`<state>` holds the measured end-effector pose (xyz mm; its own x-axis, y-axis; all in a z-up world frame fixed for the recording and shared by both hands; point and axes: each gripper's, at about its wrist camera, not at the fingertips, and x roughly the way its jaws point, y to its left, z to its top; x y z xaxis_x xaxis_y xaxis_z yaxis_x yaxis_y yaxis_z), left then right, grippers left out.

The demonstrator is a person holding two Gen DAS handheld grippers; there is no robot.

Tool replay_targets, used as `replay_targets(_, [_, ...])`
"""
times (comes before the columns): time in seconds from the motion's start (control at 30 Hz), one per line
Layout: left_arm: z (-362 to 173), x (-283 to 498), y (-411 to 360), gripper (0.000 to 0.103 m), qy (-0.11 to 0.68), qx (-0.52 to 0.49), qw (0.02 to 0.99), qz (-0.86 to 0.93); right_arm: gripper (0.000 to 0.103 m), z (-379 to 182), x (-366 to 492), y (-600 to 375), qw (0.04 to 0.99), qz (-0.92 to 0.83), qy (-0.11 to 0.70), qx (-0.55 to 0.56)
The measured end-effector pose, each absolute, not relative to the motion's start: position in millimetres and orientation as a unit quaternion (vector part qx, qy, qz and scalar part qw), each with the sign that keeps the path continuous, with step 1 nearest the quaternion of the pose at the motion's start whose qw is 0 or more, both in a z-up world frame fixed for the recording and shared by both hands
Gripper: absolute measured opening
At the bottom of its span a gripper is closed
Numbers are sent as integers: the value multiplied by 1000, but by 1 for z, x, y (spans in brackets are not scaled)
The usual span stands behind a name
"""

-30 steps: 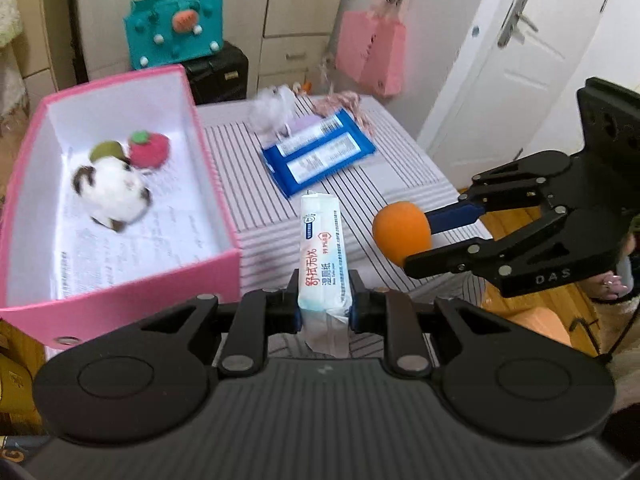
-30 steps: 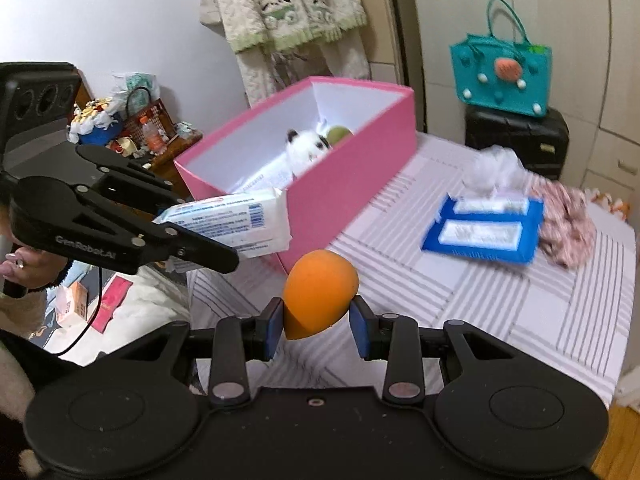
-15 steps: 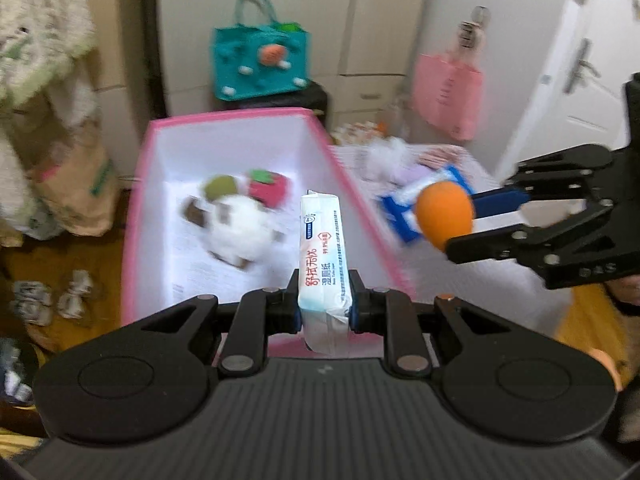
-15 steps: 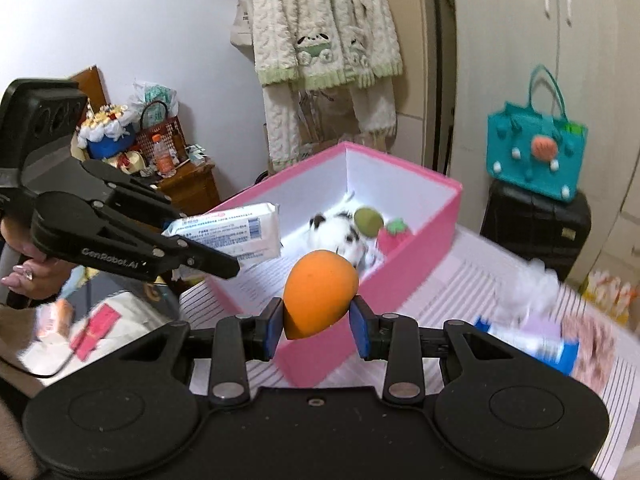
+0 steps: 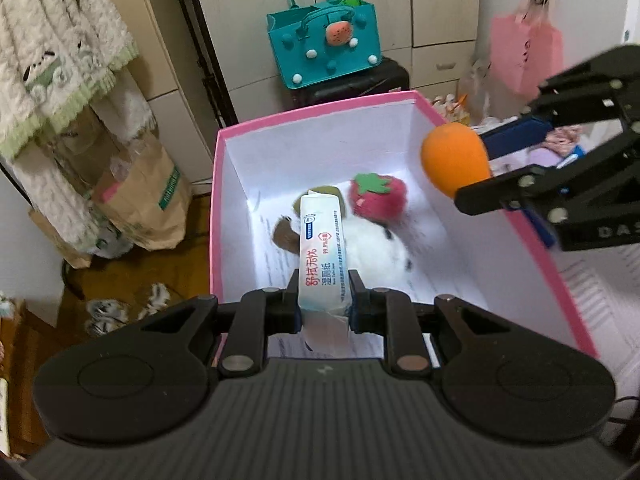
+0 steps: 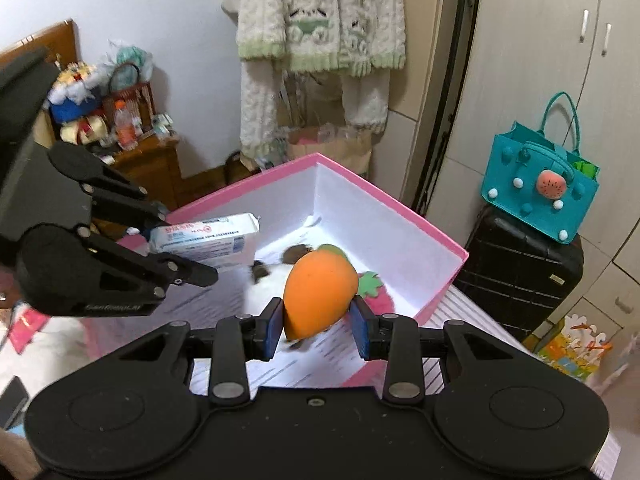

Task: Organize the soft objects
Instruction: 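Lift and carry the orange sponge and white tube over the pink box with both tools, then lower into the box and open both tools to release sponge and tube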

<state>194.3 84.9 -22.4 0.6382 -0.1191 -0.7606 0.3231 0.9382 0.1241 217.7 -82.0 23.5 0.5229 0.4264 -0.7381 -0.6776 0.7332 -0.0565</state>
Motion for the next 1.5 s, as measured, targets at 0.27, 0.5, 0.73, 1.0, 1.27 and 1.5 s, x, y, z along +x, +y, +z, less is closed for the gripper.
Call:
replay_targets(0.27, [-30,241,76,20,412,167,889,-111,40,10,265,-59,838,330,388,-197])
replay_targets(0.5, [-37,263,68,20,401,196,889,-98,40,-3,289,-49,826,335,409,-196])
replay_targets(0.73, [-39,274,66,26,382,192,898,-100,41,-15,295,-40,813,344,423,-206])
replay_targets(1.0, [-12,248,81,30,342,172,920,-84,42,-18,300,-37,807,349,439,-184])
replay_targets(1.27, [2,230,101,33,340,140,926,-82,47,-16,301,-38,811,352,448,-133])
replay_targets(1.5, [10,214,109,42,363,120,919,-96,47,15,270,-61,831,338,428,-112])
